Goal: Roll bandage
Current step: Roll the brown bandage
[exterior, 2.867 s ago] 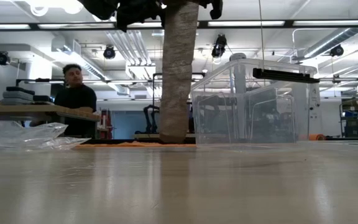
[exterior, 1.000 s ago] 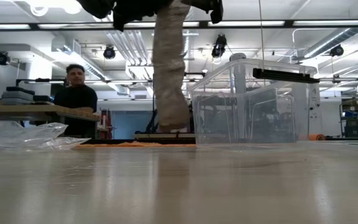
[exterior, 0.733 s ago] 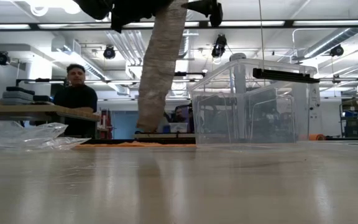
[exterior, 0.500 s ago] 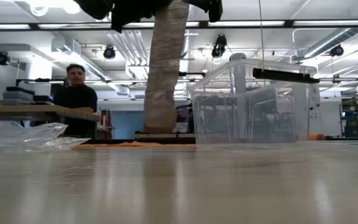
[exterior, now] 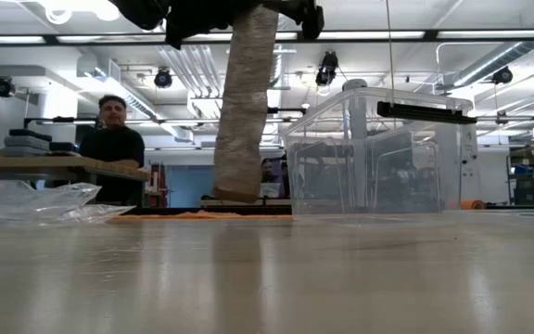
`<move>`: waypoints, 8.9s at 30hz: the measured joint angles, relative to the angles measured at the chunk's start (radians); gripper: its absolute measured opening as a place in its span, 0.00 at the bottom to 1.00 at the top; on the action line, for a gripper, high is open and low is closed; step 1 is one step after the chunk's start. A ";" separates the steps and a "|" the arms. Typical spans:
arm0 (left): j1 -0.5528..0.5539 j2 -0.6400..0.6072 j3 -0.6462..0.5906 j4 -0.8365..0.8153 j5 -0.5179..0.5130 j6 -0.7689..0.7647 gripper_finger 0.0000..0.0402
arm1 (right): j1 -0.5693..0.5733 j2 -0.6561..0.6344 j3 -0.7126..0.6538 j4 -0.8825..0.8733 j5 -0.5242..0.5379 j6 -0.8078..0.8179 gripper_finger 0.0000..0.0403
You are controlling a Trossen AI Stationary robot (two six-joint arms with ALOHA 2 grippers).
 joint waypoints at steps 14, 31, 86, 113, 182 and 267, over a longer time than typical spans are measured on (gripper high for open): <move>-0.001 0.001 0.000 -0.015 0.007 -0.001 0.25 | -0.001 0.008 0.000 0.054 0.006 -0.046 0.53; 0.006 0.001 -0.002 -0.038 0.109 -0.303 0.55 | 0.000 0.004 0.001 0.034 0.019 -0.270 0.31; 0.001 0.027 -0.002 0.017 -0.053 -0.762 0.57 | 0.032 -0.027 0.001 -0.128 0.160 -0.862 0.28; -0.018 0.027 -0.002 0.031 -0.042 -0.820 0.57 | 0.033 -0.028 0.001 -0.126 0.173 -0.914 0.29; -0.035 0.009 -0.002 0.114 0.018 -0.369 0.31 | 0.063 -0.086 0.002 -0.204 0.138 -0.265 0.37; -0.049 0.002 -0.002 0.039 -0.007 -0.141 0.22 | 0.071 -0.121 0.001 -0.249 0.091 -0.349 0.77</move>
